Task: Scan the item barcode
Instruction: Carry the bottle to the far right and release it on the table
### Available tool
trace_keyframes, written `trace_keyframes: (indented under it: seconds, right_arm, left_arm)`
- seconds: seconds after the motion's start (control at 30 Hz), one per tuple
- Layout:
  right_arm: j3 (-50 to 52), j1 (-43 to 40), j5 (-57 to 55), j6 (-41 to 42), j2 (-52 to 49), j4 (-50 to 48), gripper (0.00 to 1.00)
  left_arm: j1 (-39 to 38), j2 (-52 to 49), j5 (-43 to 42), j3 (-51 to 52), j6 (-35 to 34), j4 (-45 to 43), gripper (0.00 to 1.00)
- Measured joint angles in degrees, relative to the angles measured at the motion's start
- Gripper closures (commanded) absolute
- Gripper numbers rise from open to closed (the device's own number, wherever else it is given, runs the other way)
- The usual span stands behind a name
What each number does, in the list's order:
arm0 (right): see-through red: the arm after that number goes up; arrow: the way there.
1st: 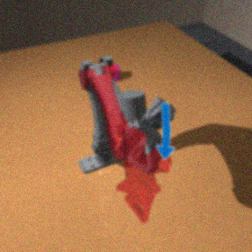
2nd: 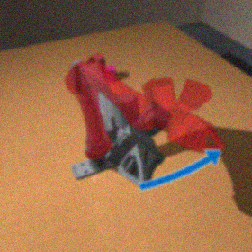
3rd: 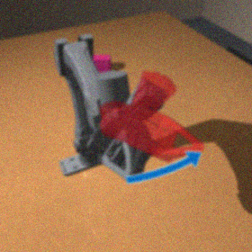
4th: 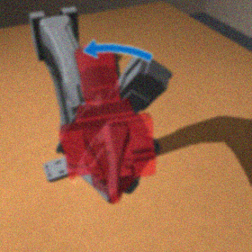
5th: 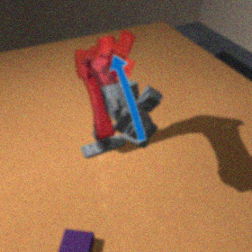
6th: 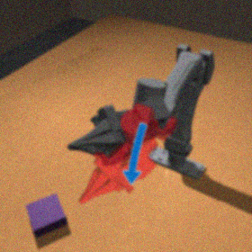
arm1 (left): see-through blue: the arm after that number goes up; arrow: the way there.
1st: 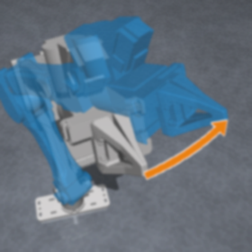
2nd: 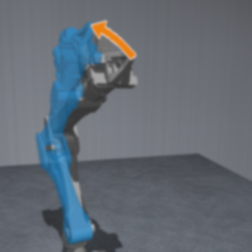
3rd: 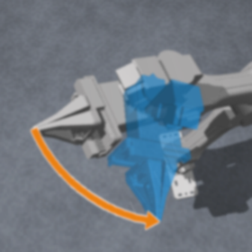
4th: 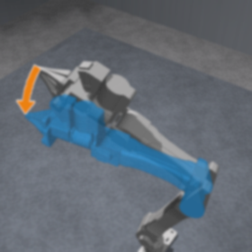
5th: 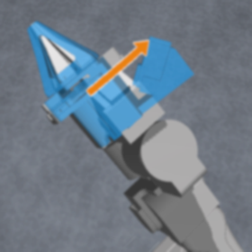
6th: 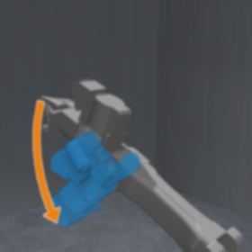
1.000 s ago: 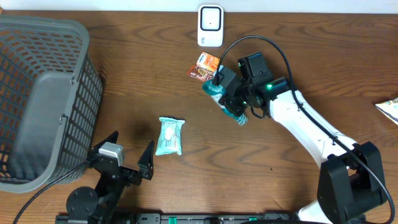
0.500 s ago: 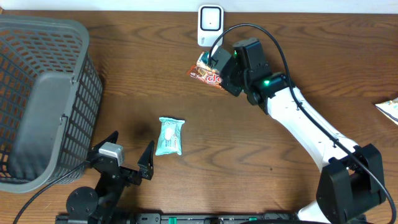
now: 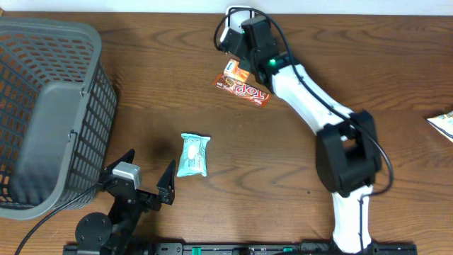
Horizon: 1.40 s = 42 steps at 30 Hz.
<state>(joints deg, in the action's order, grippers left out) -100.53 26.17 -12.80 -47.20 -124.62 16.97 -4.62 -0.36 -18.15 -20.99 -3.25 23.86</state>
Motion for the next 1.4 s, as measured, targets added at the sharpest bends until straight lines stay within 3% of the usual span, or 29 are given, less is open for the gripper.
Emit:
trace_keyframes:
  seconds: [0.23, 0.47, 0.9, 1.0, 1.17, 1.4]
  right_arm:
    - [-11.4, 0.0, -6.4, -7.4, -11.1, -8.7, 0.99]
    - [-13.2, 0.1, -8.0, -11.9, -15.0, -19.1, 0.99]
    - [-13.2, 2.3, -11.5, -15.2, -16.4, -19.8, 0.99]
    - [-13.3, 2.4, -15.3, -15.8, -16.1, -16.2, 0.99]
    - [-13.2, 1.6, -19.9, -10.6, -10.6, 4.9, 0.99]
    - [-14.4, -9.0, -27.1, 14.8, -0.2, 29.5, 0.99]
  left_arm:
    - [0.0, 0.0, 0.0, 0.0, 0.0, 0.0, 0.02]
    - [0.0, 0.0, 0.0, 0.0, 0.0, 0.0, 0.02]
    - [0.0, 0.0, 0.0, 0.0, 0.0, 0.0, 0.02]
    - [0.0, 0.0, 0.0, 0.0, 0.0, 0.0, 0.02]
    - [0.0, 0.0, 0.0, 0.0, 0.0, 0.0, 0.02]
    - [0.0, 0.0, 0.0, 0.0, 0.0, 0.0, 0.02]
